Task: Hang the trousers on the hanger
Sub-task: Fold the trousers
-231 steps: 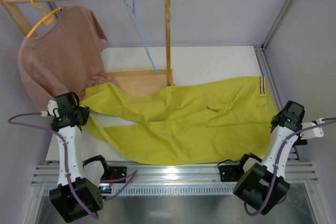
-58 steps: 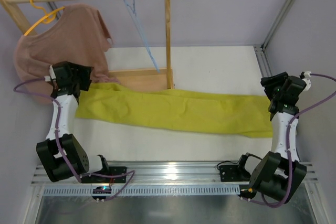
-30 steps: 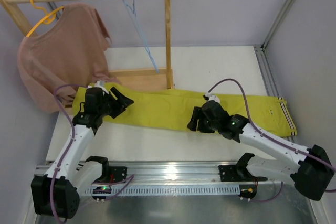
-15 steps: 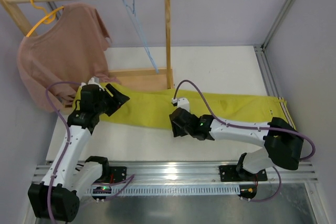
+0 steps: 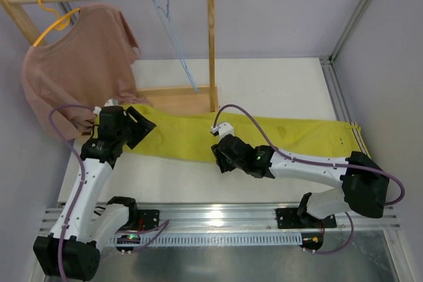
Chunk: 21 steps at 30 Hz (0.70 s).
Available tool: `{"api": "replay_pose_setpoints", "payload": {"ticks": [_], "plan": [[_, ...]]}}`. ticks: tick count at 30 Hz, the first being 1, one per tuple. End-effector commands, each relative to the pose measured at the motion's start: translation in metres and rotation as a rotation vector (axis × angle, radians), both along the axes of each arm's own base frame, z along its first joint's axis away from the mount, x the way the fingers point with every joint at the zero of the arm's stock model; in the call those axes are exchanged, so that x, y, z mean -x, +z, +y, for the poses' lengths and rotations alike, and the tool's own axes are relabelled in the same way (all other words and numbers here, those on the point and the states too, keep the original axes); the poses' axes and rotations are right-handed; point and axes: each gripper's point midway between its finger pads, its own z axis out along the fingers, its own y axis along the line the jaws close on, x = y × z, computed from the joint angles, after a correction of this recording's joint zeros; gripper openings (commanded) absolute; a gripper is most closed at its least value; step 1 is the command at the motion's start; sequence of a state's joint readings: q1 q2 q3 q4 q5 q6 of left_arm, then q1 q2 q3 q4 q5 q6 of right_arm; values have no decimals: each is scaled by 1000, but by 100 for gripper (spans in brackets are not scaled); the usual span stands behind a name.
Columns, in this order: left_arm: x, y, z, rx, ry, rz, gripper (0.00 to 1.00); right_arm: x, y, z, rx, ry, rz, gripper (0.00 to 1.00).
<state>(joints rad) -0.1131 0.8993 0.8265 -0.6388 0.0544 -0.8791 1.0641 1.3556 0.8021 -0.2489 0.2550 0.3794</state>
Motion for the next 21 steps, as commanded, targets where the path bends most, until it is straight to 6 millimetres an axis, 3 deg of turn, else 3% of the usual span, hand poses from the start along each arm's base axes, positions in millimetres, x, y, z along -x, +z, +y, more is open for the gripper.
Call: {"api": "replay_pose_setpoints", "payload": {"ticks": [1, 3, 4, 6, 8, 10, 13, 15, 21], "plan": [[5, 19, 17, -73, 47, -78, 64, -25, 7, -8, 24, -127, -93, 46], [7, 33, 17, -69, 49, -105, 65, -29, 15, -16, 54, -194, -80, 49], [7, 37, 16, -61, 46, -118, 65, -35, 32, -12, 37, -210, -105, 52], [6, 40, 12, -46, 28, -139, 66, -39, 35, -18, 71, -222, -120, 54], [8, 32, 7, -33, 2, -99, 66, -31, 29, -10, 67, -147, -88, 58], [10, 29, 3, -23, -17, -75, 65, -24, 13, -18, 116, -105, -74, 59], [13, 22, 1, -19, -28, -61, 64, -25, 7, -19, 135, -33, -119, 62], [13, 24, 3, -19, -20, -86, 64, -29, 11, -13, 144, 3, -143, 63], [11, 32, 6, -30, -3, -111, 65, -32, -8, -3, 255, 103, -122, 64]]}}
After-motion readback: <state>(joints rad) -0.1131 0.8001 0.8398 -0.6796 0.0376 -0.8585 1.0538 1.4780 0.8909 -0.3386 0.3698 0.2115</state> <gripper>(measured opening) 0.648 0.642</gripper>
